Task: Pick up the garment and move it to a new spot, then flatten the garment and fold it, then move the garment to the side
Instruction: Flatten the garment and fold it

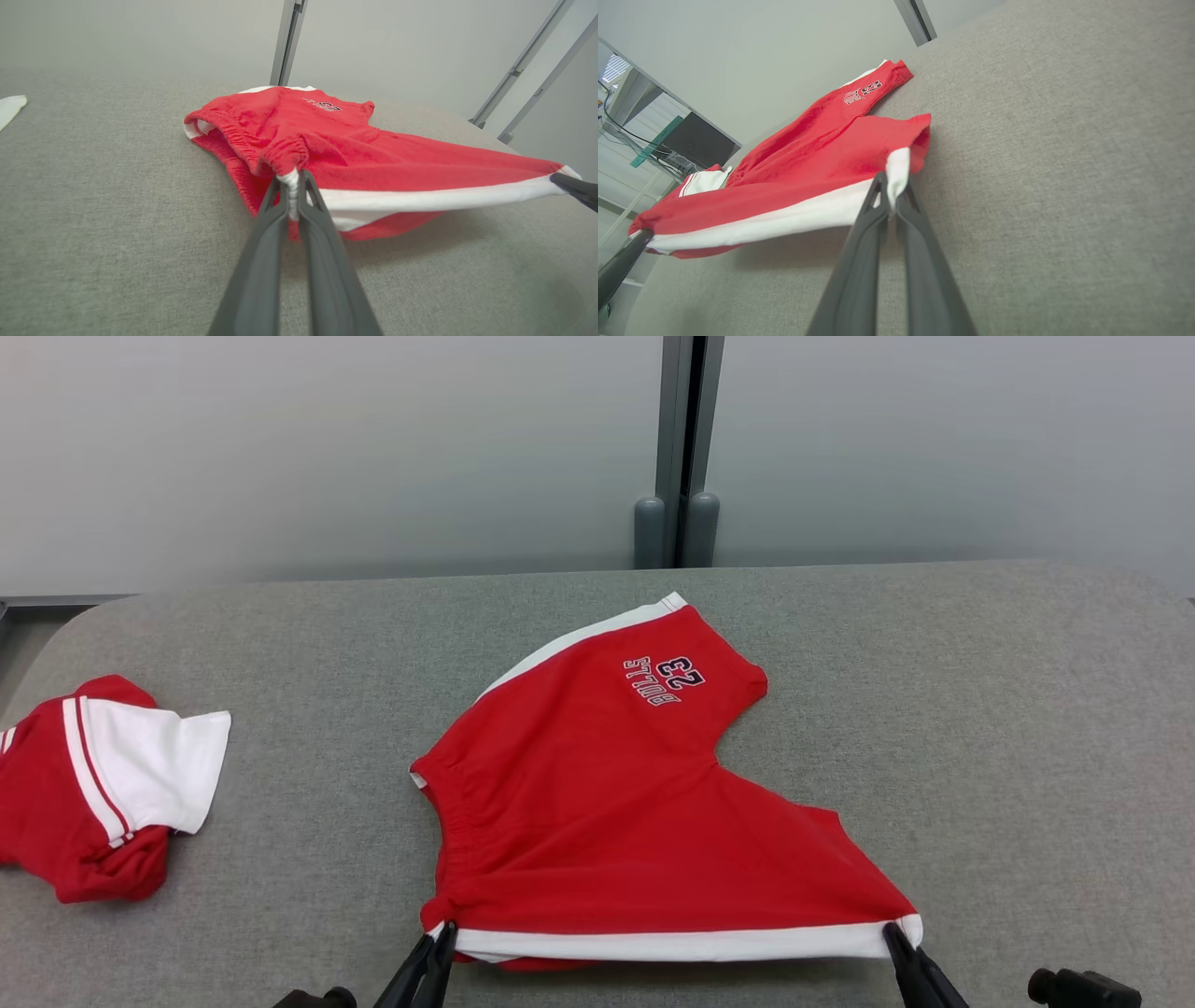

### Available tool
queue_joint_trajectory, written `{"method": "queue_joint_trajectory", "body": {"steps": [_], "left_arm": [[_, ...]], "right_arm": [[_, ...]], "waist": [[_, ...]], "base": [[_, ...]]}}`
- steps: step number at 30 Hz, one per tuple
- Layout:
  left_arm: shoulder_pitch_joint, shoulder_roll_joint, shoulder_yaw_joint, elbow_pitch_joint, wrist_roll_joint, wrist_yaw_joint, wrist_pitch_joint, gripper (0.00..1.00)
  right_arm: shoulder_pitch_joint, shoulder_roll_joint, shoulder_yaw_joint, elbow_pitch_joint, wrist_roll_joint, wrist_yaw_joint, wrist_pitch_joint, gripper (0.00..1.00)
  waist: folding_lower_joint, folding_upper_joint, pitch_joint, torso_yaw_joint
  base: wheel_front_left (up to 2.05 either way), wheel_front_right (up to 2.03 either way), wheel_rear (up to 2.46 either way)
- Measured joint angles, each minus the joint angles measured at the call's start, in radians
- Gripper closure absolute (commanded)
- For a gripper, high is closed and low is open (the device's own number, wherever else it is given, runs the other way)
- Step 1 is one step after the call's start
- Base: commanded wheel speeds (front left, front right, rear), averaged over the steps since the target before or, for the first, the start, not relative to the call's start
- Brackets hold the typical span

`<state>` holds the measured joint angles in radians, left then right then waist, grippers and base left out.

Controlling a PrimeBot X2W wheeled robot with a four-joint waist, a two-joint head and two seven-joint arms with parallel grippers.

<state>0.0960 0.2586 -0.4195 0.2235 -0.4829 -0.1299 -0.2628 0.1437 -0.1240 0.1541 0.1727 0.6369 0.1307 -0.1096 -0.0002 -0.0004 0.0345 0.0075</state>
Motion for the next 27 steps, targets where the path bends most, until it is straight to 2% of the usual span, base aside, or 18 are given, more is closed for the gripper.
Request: {"method": "queue_joint_trajectory", "body": {"steps": [6, 13, 20, 27], "left_arm": [[0.011, 0.013, -0.031, -0.004, 0.004, 0.0, 0.0, 1.0], [-0.051, 0.014, -0.053, 0.001, 0.001, 0.0, 0.0, 1.0], [-0.183, 0.014, -0.073, 0.014, -0.008, 0.0, 0.0, 1.0], [-0.336, 0.006, -0.08, 0.054, -0.038, 0.0, 0.0, 1.0]], "right_arm": [[0.082, 0.043, -0.07, -0.126, -0.059, 0.0, 0.088, 1.0], [0.021, 0.057, -0.105, -0.147, -0.109, 0.0, 0.113, 1.0], [-0.226, 0.028, -0.089, -0.043, -0.162, 0.0, 0.096, 1.0], [-0.548, -0.013, -0.046, 0.185, -0.2, 0.0, 0.083, 1.0]], "waist": [[0.0002, 0.0001, -0.005, 0.002], [0.0001, 0.0003, 0.017, 0.015], [0.0004, 0.0005, 0.078, 0.035], [0.0004, 0.0006, 0.151, 0.075]], "base": [[0.0, 0.0, 0.0], [0.0, 0.0, 0.0], [0.0, 0.0, 0.0], [0.0, 0.0, 0.0]]}}
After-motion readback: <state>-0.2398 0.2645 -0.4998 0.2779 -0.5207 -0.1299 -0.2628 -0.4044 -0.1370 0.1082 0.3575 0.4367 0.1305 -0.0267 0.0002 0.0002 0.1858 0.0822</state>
